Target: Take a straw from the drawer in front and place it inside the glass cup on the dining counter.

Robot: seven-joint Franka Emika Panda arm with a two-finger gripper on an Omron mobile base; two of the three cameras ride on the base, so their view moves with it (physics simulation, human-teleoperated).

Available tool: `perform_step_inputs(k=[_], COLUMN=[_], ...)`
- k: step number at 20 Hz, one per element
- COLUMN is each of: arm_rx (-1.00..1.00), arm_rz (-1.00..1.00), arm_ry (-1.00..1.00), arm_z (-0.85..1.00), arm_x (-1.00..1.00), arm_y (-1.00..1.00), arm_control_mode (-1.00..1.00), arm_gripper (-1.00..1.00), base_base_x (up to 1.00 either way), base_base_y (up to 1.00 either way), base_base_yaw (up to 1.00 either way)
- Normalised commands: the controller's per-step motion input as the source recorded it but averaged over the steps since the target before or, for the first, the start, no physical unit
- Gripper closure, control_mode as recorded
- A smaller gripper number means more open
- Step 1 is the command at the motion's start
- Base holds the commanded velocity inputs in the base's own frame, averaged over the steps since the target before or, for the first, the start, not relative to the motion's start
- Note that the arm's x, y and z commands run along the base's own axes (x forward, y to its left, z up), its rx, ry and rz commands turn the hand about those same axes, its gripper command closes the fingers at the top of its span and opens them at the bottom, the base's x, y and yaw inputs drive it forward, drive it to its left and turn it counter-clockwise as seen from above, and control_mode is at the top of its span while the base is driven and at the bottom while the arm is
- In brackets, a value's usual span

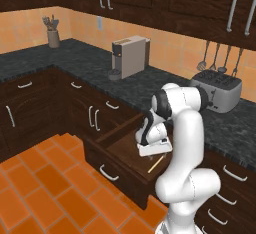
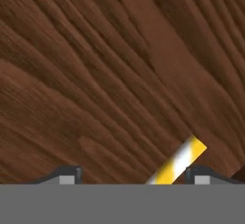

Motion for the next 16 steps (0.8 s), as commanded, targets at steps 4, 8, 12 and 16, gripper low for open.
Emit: perform_step_inputs(k=[4,8,12,16], arm_rx=[0.03,0.16,0.21,0.15], arm_rz=[0.10,0.23,0.28,0.27], arm_ry=[0.00,-0.05,-0.04,-0.12], arm_z=[-0.47,-0.22,-0.04,0.01], arm_x=[-0.34,-0.22,-0.02,-0.13], arm_y=[0.00,0.00,0.04,0.09], arm_control_mode=[-1.00,-1.00,-1.00,-1.00], arm_gripper=[-1.00,-1.00,-1.00,-1.00], base_base_x=[0.00,0.00,0.00,0.00], base_base_y=[0.00,0.00,0.00,0.00], base_base_yaw=[0.00,0.00,0.00,0.00])
